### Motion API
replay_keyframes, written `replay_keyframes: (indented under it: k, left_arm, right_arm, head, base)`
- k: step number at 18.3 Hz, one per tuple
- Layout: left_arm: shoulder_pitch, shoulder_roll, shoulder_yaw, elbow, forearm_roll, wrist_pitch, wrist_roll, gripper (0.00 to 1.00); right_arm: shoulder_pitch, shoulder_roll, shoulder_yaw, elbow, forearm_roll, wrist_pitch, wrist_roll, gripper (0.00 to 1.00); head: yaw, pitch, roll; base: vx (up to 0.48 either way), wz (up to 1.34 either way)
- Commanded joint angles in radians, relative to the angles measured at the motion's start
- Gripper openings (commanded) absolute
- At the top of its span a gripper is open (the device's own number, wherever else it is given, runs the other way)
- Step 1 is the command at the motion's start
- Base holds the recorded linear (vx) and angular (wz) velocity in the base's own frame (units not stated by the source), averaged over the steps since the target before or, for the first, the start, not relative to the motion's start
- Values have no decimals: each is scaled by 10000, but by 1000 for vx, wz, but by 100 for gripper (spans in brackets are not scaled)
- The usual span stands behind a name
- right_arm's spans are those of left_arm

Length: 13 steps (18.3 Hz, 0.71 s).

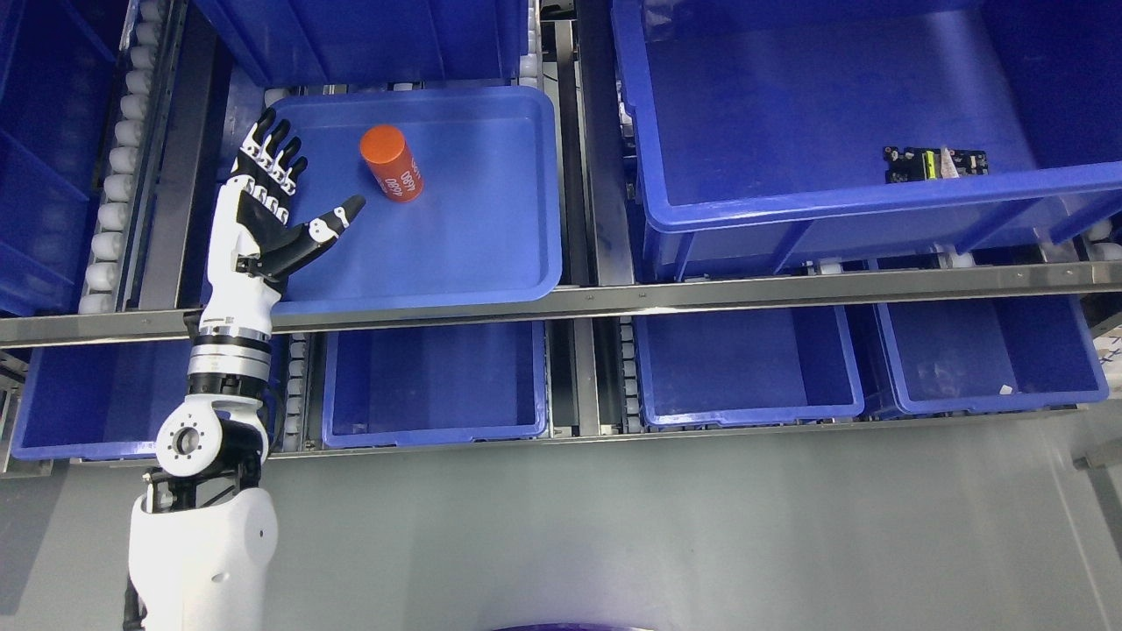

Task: Grab orange capacitor from left shelf to right desk
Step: 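Reach the left hand toward the orange capacitor in the blue bin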

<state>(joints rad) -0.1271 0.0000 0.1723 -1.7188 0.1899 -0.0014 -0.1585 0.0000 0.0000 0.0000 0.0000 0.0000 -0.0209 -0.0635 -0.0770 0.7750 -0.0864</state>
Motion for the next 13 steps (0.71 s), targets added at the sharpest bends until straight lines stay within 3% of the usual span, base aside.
replay_keyframes:
  k: [1, 8, 13]
  left_arm:
    - [59, 175, 179, -8, 3, -2, -11, 100]
    - [-17, 384, -81, 145, -12, 13, -72, 100]
    - [-950, 905, -495, 1691, -839, 44, -72, 99]
  right_arm:
    - [199, -175, -169, -175, 31, -6, 6, 100]
    - [199, -175, -169, -175, 31, -6, 6, 100]
    - [199, -175, -169, -175, 31, -6, 6, 100]
  head:
    - [0, 0, 0]
    - [0, 0, 0]
    - [0, 0, 0]
  base:
    - [0, 0]
    - [0, 0]
    - [0, 0]
